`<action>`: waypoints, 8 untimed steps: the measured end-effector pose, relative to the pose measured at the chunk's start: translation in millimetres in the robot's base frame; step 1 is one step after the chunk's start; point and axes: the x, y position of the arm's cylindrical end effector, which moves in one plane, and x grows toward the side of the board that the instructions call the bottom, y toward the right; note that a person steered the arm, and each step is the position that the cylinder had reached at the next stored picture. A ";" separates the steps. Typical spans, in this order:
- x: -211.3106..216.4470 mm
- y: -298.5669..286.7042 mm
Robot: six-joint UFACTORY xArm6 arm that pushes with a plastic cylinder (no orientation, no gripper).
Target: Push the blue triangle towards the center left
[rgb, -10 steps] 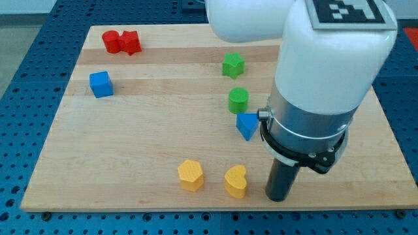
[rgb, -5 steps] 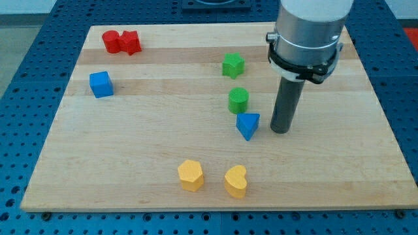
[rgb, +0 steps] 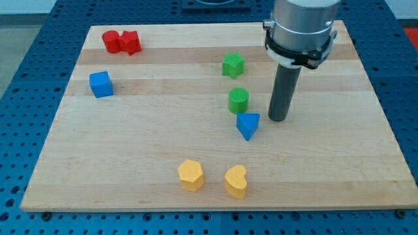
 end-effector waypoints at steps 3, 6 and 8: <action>-6.8 0.0; -12.9 0.0; 21.6 -2.4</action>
